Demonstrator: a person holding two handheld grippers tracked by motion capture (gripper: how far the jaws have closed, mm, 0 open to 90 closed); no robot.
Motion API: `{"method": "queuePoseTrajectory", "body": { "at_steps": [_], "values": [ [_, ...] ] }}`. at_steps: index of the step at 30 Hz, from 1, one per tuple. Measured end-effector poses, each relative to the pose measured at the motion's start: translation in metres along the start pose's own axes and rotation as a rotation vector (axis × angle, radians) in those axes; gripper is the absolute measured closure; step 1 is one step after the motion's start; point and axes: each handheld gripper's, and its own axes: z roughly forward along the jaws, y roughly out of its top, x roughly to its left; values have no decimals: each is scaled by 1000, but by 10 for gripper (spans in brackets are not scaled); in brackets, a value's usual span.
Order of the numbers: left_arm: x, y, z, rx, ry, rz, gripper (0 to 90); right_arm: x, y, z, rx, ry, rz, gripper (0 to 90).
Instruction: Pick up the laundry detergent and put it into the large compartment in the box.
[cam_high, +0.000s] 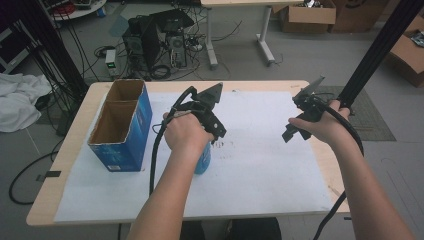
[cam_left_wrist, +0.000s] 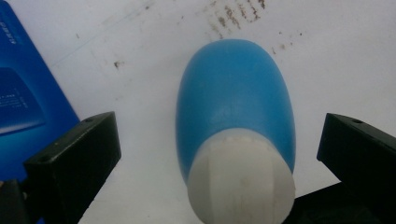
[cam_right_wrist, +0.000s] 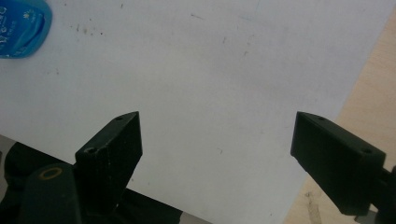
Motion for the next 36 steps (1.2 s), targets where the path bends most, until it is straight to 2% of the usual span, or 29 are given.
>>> {"method": "queuePoseTrajectory", "body": {
  "at_steps": [8,13,24,29,36],
  "values": [
    [-1,0,4,1,2,-4,22,0,1,2,3,-4,-6,166],
    [-3,0,5,8,10,10,82,2,2,2,3,-4,-3,166],
    [-3,0,5,12,14,7,208,3,1,2,-2,-12,-9,166],
    [-4,-1,6,14,-1,8,264,3,1,3,0,-16,-20,166],
    [-4,0,7,18,-7,13,298,4,1,2,-1,-18,-22,166]
  ]
}}
